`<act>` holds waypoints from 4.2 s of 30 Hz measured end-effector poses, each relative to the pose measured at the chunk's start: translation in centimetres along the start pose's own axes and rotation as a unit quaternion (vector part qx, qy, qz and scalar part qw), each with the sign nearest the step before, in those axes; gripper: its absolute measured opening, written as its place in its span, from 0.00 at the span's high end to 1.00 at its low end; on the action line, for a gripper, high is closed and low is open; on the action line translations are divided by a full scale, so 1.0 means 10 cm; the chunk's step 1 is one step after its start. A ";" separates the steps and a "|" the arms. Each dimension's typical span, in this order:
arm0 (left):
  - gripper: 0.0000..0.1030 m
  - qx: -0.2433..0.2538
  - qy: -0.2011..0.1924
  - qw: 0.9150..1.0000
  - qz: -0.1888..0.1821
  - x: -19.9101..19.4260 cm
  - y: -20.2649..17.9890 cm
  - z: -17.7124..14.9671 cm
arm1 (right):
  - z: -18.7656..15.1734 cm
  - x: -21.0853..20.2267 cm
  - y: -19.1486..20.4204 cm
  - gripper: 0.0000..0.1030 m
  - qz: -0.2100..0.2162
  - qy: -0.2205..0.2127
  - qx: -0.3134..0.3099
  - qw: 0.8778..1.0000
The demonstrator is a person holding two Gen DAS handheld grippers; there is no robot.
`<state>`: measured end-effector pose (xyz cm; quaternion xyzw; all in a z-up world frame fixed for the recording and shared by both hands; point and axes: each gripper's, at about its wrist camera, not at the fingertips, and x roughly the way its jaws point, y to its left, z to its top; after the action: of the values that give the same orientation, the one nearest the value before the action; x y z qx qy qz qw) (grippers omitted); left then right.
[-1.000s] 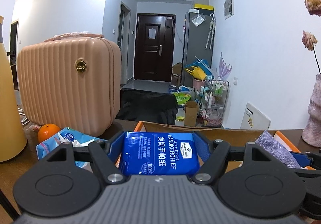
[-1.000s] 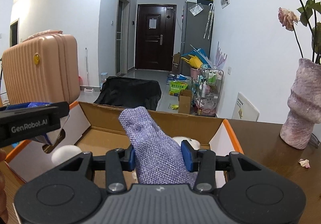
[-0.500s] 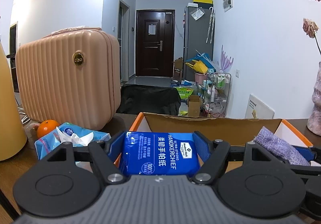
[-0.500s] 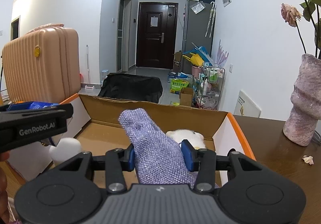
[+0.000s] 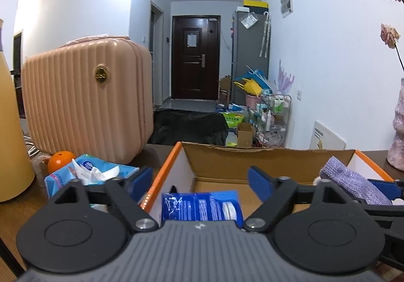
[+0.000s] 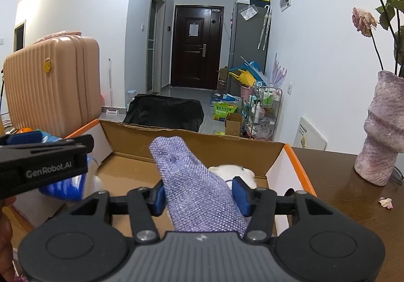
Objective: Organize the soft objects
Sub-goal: 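Open the left gripper to drop the tissue pack while the right gripper releases the sock, then withdraw both grippers from the box back toward the remaining soft items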
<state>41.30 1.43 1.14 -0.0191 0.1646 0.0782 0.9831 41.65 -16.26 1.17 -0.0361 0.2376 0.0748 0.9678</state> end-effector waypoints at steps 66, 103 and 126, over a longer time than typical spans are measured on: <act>0.00 -0.022 -0.003 1.000 0.006 -1.18 0.52 -0.30 | -0.64 -1.38 -0.32 0.00 -0.022 -0.069 0.034 0.997; 0.00 -0.022 0.014 0.999 -0.029 -2.12 0.71 -0.68 | -1.23 -2.23 -0.35 0.00 0.004 -0.074 0.026 0.997; 0.00 -0.037 0.049 0.997 -0.041 -2.01 0.78 -0.69 | -1.31 -1.90 -0.20 0.00 0.040 -0.002 0.015 0.999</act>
<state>19.03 5.77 1.08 -0.0664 0.2086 0.0430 0.9748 19.40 -22.07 -1.48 -0.0123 0.2380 0.1096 0.9650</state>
